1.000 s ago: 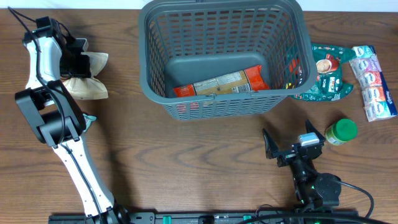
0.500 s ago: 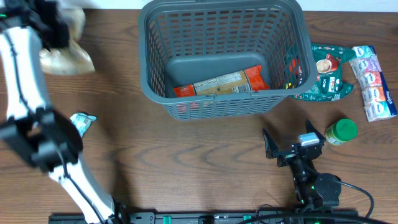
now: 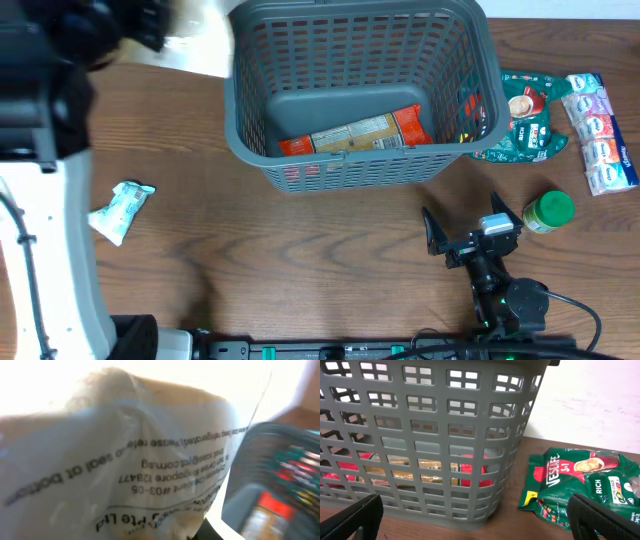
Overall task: Pack container
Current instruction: 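Lower the clear pouch into the basket and open the left gripper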
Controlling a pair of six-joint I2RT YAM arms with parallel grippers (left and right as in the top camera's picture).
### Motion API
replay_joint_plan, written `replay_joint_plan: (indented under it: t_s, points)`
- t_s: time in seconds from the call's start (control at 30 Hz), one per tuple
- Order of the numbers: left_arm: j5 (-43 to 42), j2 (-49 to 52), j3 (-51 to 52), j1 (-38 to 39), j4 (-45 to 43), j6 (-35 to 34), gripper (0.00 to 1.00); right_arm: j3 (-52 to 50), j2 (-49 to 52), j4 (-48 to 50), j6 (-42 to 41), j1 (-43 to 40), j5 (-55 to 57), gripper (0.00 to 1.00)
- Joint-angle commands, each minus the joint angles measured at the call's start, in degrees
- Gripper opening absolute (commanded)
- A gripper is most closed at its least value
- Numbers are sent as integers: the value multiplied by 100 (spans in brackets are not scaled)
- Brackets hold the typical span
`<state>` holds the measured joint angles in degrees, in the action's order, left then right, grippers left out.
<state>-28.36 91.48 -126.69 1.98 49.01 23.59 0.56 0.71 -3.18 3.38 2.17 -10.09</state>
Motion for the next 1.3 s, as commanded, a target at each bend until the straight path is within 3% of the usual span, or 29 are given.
replay_joint_plan:
  t_s: [0.0, 0.33, 0.9, 1.23, 1.27]
  points:
    - [-275, 144, -20, 809, -31, 804, 6, -24, -33, -4, -52, 48, -2, 99]
    - [-271, 1257, -20, 2131, -26, 1652, 6, -24, -33, -4, -52, 48, -2, 99]
    - [-273, 3440, -13, 2723, 407, 1670, 6, -24, -33, -4, -52, 48, -2, 99]
    - [-52, 3969, -2, 2863, 570, 1668, 6, -24, -33, -7, -52, 48, -2, 99]
    - [63, 3967, -2, 2863, 570, 1663, 29, -24, -33, -4, -52, 48, -2, 99]
